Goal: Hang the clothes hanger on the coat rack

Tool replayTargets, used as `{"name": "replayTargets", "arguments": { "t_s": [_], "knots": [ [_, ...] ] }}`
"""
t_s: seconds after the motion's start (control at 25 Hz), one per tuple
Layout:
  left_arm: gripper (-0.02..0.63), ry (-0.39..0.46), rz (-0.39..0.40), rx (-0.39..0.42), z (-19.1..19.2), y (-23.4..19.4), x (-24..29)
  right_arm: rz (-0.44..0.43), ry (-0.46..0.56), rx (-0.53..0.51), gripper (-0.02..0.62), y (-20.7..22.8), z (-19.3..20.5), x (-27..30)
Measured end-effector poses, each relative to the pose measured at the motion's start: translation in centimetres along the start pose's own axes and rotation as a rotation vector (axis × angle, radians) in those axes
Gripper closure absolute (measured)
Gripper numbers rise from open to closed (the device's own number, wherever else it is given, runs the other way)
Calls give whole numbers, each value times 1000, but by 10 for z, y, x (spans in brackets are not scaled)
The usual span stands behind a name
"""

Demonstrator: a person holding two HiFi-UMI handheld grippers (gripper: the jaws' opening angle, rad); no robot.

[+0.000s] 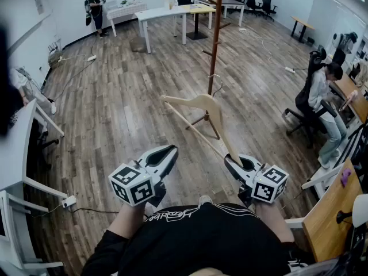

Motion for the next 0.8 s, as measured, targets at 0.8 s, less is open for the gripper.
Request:
{"name": "replayTargets", "arguments": {
  "t_s": [0.8],
  "knots": [
    [574, -51, -16, -35, 6, -26, 73, -12, -21, 29, 532, 72, -24, 16]
  ]
}}
Point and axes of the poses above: the fingertips, and each gripper's own axes: x forward along the fingers, y to its right, z out of its underside, the point moved 4 cm from there along -x, backward along the fingers, and after that the axes turned 6 degrees about x, right-handed, at the moved point
